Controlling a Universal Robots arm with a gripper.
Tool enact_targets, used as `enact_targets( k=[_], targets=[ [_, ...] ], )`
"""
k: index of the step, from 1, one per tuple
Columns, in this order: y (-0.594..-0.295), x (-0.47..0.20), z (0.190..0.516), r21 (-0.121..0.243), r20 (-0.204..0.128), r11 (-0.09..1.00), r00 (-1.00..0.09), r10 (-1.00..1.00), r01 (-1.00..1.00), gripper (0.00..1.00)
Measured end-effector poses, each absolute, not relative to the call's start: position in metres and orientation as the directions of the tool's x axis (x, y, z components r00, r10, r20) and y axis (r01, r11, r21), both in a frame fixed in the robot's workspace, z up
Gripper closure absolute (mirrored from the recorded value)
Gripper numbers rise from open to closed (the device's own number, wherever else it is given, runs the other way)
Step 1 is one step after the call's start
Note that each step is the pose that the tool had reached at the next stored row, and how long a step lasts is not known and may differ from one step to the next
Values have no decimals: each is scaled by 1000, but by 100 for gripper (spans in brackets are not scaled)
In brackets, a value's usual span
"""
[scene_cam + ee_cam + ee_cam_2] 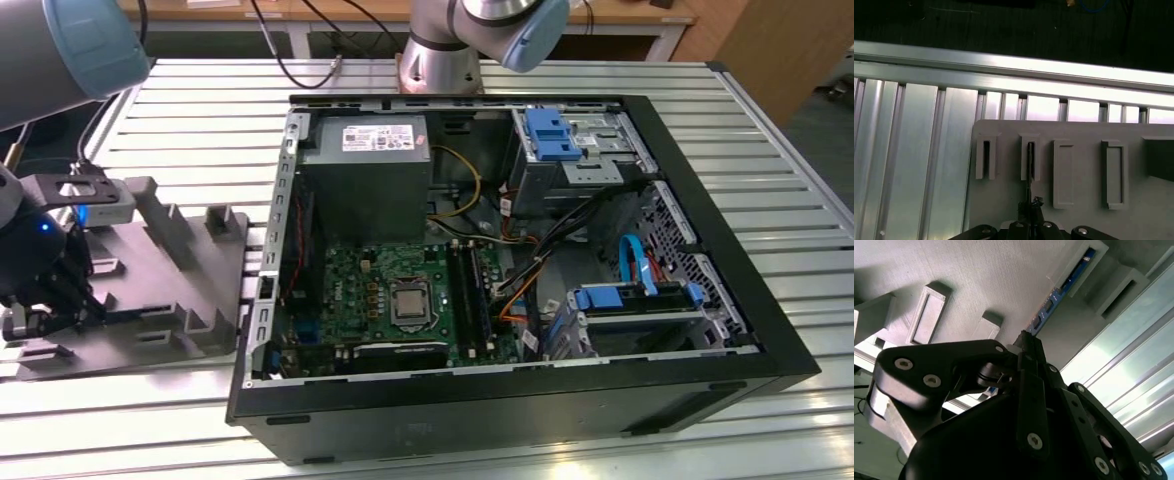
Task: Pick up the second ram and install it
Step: 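Pick up the second ram and move it above second insertion slot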
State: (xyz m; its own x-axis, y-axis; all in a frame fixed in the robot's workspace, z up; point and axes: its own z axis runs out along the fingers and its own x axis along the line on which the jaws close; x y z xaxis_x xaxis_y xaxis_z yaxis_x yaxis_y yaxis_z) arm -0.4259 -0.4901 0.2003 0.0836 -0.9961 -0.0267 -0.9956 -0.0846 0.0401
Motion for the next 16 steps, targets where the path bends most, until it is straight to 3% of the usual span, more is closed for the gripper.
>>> enact_targets(
  k=[5, 16],
  targets=[
    [-490, -426, 200, 40, -27, -76, 75, -997, -996, 87],
    [-490, -426, 199, 40, -27, 73, -74, -997, -997, 87]
  ],
)
